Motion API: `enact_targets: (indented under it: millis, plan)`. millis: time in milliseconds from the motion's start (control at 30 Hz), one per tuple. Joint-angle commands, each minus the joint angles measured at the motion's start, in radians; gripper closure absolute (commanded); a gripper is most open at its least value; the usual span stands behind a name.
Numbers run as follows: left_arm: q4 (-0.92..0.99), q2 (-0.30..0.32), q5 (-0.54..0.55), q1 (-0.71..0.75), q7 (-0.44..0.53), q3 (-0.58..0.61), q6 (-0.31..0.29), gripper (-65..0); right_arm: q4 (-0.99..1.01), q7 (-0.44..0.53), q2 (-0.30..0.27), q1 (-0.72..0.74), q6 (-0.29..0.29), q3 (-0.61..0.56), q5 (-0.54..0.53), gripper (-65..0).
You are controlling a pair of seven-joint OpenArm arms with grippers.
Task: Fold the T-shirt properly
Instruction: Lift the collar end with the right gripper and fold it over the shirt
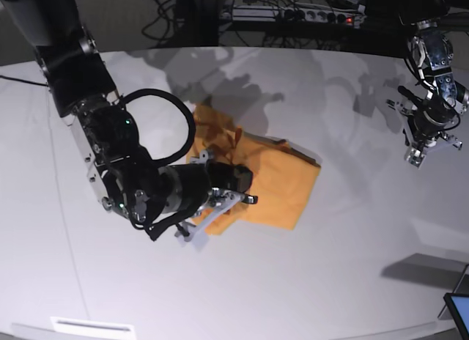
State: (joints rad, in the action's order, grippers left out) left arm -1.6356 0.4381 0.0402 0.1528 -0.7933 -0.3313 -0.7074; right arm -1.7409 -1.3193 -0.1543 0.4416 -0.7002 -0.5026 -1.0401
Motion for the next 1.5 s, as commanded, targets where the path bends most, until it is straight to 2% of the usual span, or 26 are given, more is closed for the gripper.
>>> enact_targets:
  millis: [0, 267, 733, 1033, 1467]
  plan:
    - [-0.015, 0.020, -0.001, -0.009, 0.013, -0.009, 0.009, 0.0, -0.001, 0.002, 0.012, 0.036, 0.002, 0.005, -0.015, -0.1]
    - [-0.019, 0.018, 0.003, -0.006, 0.013, -0.002, 0.009, 0.0, 0.086, 0.014, 0.061, 0.109, 0.002, -0.074, -0.013, -0.1]
    - [-0.019, 0.017, 0.005, 0.003, 0.015, -0.009, 0.009, 0.0, 0.319, 0.160, 0.106, 0.256, 0.002, -0.273, -0.012, -0.1]
    - [-0.019, 0.017, 0.005, 0.000, 0.015, -0.007, 0.009, 0.0, 0.378, 0.165, 0.129, 0.305, 0.002, -0.281, -0.012, -0.1]
    - [-0.019, 0.015, 0.007, 0.000, 0.015, 0.001, 0.009, 0.0, 0.419, 0.182, 0.192, 0.313, 0.002, -0.285, -0.012, -0.9]
